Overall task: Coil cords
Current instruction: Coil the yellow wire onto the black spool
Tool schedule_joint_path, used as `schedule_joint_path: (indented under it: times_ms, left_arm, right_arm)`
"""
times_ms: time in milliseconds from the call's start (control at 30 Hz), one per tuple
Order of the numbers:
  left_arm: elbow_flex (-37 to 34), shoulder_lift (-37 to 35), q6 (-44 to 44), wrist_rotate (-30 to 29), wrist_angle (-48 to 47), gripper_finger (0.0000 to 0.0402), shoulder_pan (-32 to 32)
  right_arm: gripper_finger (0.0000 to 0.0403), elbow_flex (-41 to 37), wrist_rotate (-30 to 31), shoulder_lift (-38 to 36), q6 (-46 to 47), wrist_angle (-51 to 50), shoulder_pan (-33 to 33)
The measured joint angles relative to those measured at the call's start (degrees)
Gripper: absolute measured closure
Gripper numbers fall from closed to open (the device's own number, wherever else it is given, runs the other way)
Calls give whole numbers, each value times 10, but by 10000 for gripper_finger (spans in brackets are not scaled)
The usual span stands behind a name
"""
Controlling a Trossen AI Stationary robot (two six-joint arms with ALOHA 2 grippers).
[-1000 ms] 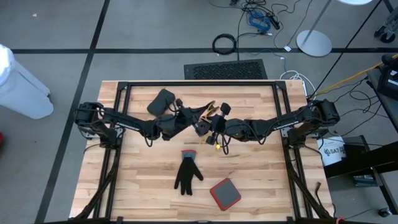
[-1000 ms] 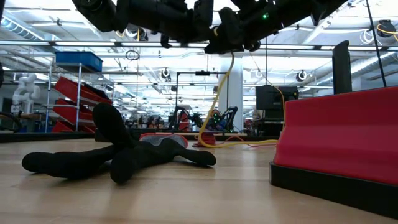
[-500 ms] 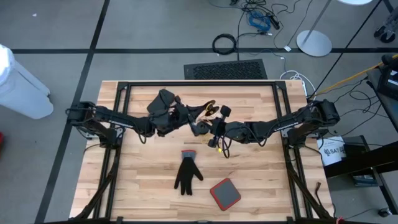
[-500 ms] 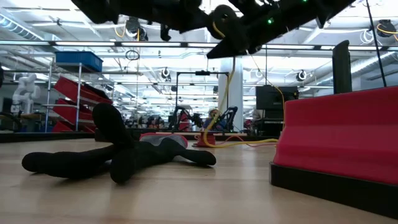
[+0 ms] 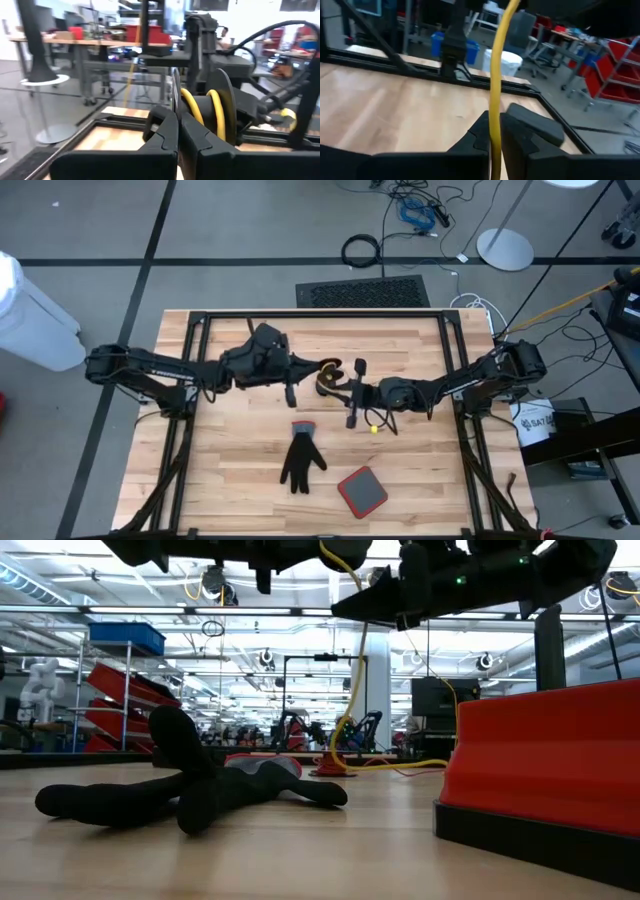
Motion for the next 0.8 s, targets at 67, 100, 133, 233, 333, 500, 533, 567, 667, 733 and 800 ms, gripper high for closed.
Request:
schedule_joint_path:
  times_ms: [67, 100, 133, 233, 333, 500, 533, 567, 667, 733, 800]
  left_arm:
    - [0, 0, 0, 30, -3, 401, 5]
    - [0, 0, -1, 43, -3, 401, 7]
    - [0, 0, -1, 55, -4, 401, 9]
    - [0, 0, -2, 82, -12, 401, 12]
    - [0, 0, -3, 102, -23, 401, 16]
    - [0, 0, -13, 138, -46, 401, 26]
    - [0, 0, -14, 142, -51, 401, 27]
    - [0, 0, -14, 146, -54, 401, 29]
    - [0, 0, -14, 160, -63, 401, 35]
    - [0, 0, -14, 174, -67, 401, 38]
    - [0, 0, -14, 185, -69, 401, 39]
  right_arm:
    - [380, -2, -15, 0, -1, 1, 0]
    - [380, -3, -18, 0, -2, 1, 1]
    - [380, -5, -28, 0, -2, 1, 2]
    - [380, -8, -55, 0, -3, 1, 3]
    - [380, -13, -62, 0, -3, 0, 5]
    - [379, -25, -61, 0, 1, -3, 11]
    - [379, -27, -61, 0, 2, -3, 13]
    - [379, -29, -61, 0, 2, -5, 15]
    - [379, -34, -61, 0, 8, -8, 17]
    - [379, -36, -65, 0, 13, -16, 17]
    - [379, -37, -71, 0, 20, -27, 17]
